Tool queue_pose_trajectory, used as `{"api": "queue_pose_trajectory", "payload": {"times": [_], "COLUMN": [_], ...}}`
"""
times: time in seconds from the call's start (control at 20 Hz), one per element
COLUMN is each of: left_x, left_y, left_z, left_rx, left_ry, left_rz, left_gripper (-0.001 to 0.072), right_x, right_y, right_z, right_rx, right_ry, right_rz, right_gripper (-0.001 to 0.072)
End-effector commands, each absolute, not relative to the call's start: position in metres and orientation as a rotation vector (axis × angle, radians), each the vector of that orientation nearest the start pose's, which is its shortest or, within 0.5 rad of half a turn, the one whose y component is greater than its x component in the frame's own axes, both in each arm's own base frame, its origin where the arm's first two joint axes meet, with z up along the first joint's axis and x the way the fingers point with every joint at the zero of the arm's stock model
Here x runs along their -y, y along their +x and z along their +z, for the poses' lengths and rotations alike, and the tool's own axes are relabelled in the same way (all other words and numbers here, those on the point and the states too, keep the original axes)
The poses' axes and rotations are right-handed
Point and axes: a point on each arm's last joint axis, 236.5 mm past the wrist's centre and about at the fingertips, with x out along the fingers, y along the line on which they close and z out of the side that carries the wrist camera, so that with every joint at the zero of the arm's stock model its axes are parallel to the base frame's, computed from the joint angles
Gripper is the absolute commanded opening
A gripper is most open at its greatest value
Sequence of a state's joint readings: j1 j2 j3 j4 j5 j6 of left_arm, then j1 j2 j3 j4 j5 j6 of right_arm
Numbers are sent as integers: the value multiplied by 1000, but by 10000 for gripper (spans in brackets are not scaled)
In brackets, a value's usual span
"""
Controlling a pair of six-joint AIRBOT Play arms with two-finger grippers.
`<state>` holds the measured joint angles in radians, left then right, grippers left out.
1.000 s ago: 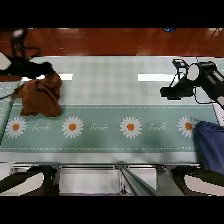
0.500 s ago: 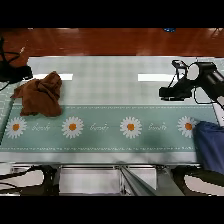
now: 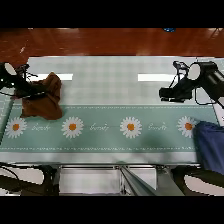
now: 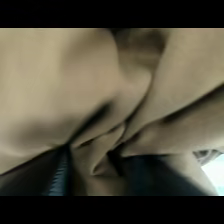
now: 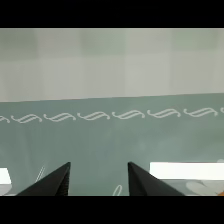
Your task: Fold the shirts.
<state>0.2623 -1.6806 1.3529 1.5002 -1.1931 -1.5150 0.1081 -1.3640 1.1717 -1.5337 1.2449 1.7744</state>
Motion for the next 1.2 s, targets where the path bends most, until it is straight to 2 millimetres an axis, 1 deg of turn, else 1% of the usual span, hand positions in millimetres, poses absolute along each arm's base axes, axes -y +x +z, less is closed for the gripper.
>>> {"api": "queue_pose_trajectory", "payload": {"times": [0.0,0.05,0.1,0.15,0.2,0.3,0.35,0.4,0.45,0.5,0.55,0.65,0.8,0.9,1.0,1.05,1.1,1.15], "left_x": [-76,-69,-65,-59,-50,-29,-18,-6,5,14,24,47,94,123,149,163,176,190], "left_y": [379,374,377,387,405,445,468,485,493,493,487,469,435,411,391,381,375,369], "left_z": [-98,-93,-85,-70,-46,21,68,118,173,222,259,319,396,437,465,475,476,470], "left_rx": [-1631,-1654,-1644,-1590,-1492,-1238,-1061,-891,-730,-608,-531,-425,-283,-204,-146,-125,-128,-159], "left_ry": [-214,-215,-232,-256,-289,-371,-407,-428,-466,-492,-499,-467,-395,-349,-336,-332,-329,-327], "left_rz": [26,-21,-29,-47,-68,-126,-166,-217,-260,-301,-340,-416,-543,-622,-693,-729,-763,-802], "left_gripper": [20,20,19,19,19,19,20,19,19,19,19,19,19,19,19,19,19,19], "right_x": [-49,-50,-49,-49,-47,-42,-39,-35,-34,-34,-37,-44,-52,-52,-52,-51,-51,-50], "right_y": [365,368,371,373,373,371,370,368,363,355,346,334,324,317,311,308,305,301], "right_z": [-1,15,32,52,74,115,131,144,152,155,157,167,186,197,206,211,216,221], "right_rx": [-1374,-1323,-1263,-1198,-1126,-992,-938,-893,-876,-883,-897,-889,-835,-803,-774,-758,-744,-726], "right_ry": [135,140,145,146,148,140,134,126,124,126,141,169,181,183,184,185,185,185], "right_rz": [-25,-18,-11,-6,1,2,0,-4,-5,-5,8,37,84,91,95,97,99,101], "right_gripper": [412,412,412,412,412,413,413,412,413,413,413,413,413,413,413,412,412,412]}}
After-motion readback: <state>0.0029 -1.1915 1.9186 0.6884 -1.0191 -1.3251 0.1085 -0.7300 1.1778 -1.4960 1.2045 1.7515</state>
